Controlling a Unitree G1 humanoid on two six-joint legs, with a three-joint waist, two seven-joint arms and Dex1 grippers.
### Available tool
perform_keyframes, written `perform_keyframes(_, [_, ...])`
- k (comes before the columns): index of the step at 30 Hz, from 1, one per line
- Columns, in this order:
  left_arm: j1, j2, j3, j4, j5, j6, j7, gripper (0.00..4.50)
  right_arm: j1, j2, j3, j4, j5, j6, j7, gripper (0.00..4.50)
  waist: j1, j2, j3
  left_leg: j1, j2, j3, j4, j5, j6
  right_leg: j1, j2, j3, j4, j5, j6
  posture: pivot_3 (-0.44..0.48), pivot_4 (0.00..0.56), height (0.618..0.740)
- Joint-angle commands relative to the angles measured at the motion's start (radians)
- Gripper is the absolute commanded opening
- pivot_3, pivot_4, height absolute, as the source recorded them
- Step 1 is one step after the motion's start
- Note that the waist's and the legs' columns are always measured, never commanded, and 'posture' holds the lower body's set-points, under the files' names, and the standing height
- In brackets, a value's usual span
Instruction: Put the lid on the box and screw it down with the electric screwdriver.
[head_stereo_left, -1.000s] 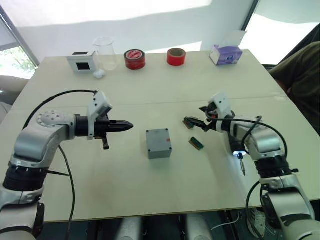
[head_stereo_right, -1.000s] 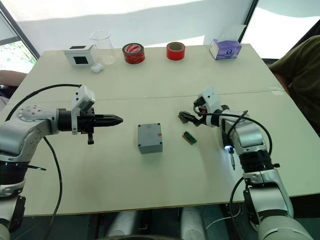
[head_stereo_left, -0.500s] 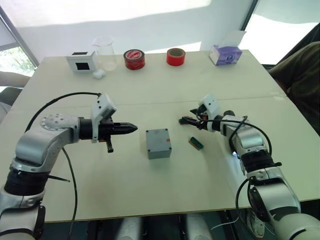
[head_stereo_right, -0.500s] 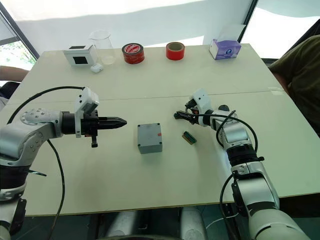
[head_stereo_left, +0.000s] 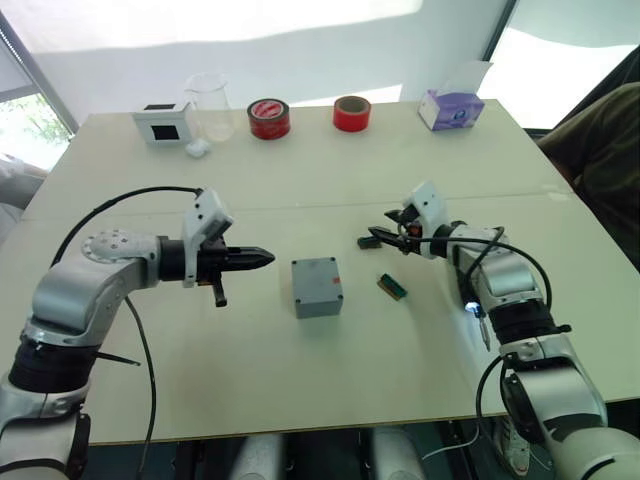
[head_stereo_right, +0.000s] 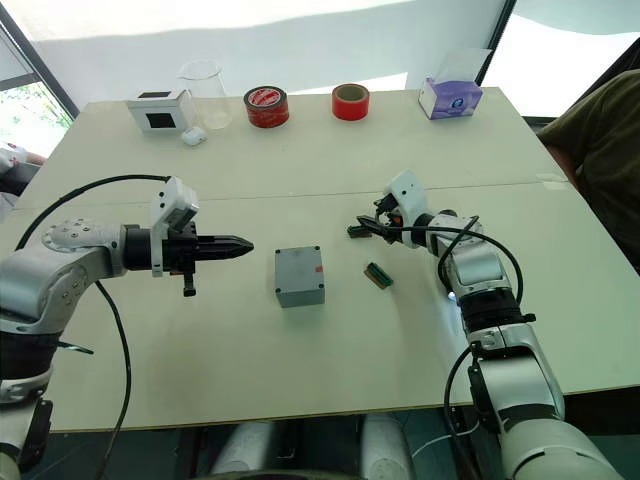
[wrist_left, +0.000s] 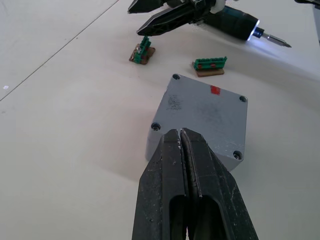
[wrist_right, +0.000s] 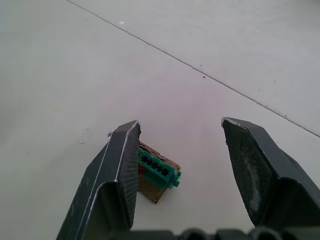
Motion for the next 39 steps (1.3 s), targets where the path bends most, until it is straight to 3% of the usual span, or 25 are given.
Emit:
perform_keyframes(1, [-0.004, 0.011, 0.000, -0.021, 0.001, -0.017, 0.002, 0.00, 0.013, -0.004, -0.016, -0.077, 0.027, -0.006, 0.042, 2.61, 0.000, 0.000, 0.000, 0.000, 0.000, 0.000, 0.000, 0.000, 0.000, 0.000, 0.000, 0.000, 0.000, 0.000, 0.000, 0.000, 0.150, 0.740])
perform_keyframes(18, [0.008, 0.008, -0.007, -0.032, -0.003, -0.014, 0.013, 0.00, 0.012, 0.055, 0.021, 0.004, -0.009, -0.046, 0.075, 2.61, 0.000, 0.000, 0.000, 0.000, 0.000, 0.000, 0.000, 0.000, 0.000, 0.000, 0.000, 0.000, 0.000, 0.000, 0.000, 0.000, 0.150, 0.740])
perform_keyframes(21, [0.009, 0.011, -0.007, -0.032, -0.005, -0.013, 0.014, 0.00, 0.007, 0.065, 0.019, 0.027, -0.014, -0.056, 0.067, 1.98, 0.000, 0.000, 0.000, 0.000, 0.000, 0.000, 0.000, 0.000, 0.000, 0.000, 0.000, 0.000, 0.000, 0.000, 0.000, 0.000, 0.150, 0.740])
perform_keyframes(24, [0.010, 0.013, -0.008, -0.032, -0.004, -0.013, 0.015, 0.00, 0.003, 0.071, 0.016, 0.042, -0.018, -0.064, 0.065, 0.74, 0.000, 0.000, 0.000, 0.000, 0.000, 0.000, 0.000, 0.000, 0.000, 0.000, 0.000, 0.000, 0.000, 0.000, 0.000, 0.000, 0.150, 0.740])
perform_keyframes(39, [0.014, 0.015, -0.014, -0.038, 0.000, -0.015, 0.015, 0.00, -0.001, 0.082, 0.000, 0.061, -0.013, -0.069, 0.052, 0.74, 0.000, 0.000, 0.000, 0.000, 0.000, 0.000, 0.000, 0.000, 0.000, 0.000, 0.000, 0.000, 0.000, 0.000, 0.000, 0.000, 0.150, 0.740])
